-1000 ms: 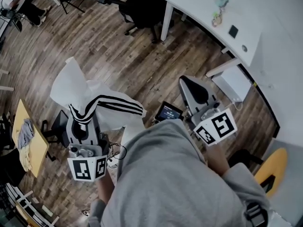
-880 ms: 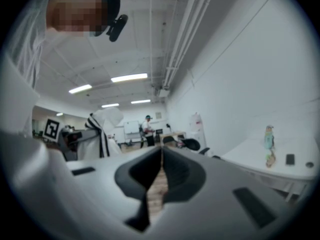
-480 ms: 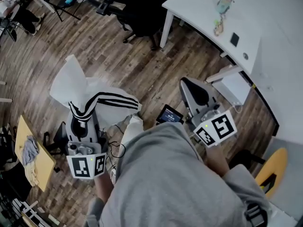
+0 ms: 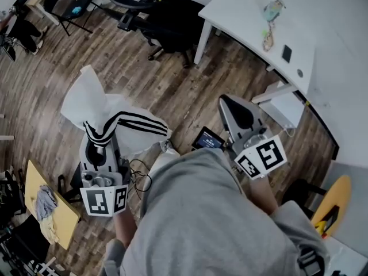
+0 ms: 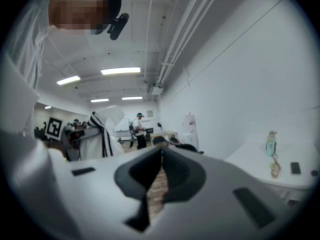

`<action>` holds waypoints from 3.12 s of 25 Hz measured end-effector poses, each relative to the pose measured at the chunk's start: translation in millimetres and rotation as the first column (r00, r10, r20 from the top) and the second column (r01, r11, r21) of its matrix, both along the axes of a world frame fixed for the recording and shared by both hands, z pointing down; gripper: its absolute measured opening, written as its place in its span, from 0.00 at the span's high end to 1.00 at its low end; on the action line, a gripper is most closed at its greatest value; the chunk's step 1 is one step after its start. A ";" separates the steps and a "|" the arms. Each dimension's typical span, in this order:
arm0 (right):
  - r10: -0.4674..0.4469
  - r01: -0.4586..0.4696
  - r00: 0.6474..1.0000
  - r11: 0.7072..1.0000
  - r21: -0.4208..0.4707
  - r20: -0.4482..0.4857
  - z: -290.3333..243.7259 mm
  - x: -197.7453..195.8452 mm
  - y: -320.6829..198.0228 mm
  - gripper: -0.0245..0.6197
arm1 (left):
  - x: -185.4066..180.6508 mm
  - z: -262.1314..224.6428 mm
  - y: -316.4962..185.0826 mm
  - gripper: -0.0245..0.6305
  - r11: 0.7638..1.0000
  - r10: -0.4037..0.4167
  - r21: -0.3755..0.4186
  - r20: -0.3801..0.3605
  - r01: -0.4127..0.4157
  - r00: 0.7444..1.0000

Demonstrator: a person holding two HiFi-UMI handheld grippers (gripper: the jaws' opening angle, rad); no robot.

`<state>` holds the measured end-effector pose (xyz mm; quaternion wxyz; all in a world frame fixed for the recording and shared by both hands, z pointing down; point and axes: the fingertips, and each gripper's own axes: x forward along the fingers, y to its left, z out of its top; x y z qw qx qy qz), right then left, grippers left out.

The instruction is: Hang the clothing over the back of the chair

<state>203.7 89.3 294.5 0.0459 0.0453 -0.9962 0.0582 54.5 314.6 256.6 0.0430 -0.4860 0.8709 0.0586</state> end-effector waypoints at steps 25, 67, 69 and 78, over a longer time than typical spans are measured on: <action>0.165 -0.166 0.986 0.986 -0.009 -0.037 16.5 -90.1 -9.8 0.91 | -126.2 16.1 8.7 0.79 0.999 0.050 -0.019 -0.008 -0.050 0.999; -0.120 0.118 0.993 0.990 -0.083 -0.023 30.4 -317.2 -197.7 0.91 | -277.5 -13.1 -120.1 0.79 0.954 -0.292 -0.054 0.071 0.296 0.954; -0.137 0.135 0.990 0.988 -0.080 -0.017 30.5 -323.5 -201.8 0.91 | -278.7 -17.1 -120.9 0.79 0.947 -0.311 -0.050 0.091 0.317 0.946; -0.181 0.181 0.983 0.981 -0.067 0.003 27.9 -338.5 -226.7 0.91 | -288.2 -27.1 -140.0 0.79 0.924 -0.362 -0.064 0.172 0.377 0.916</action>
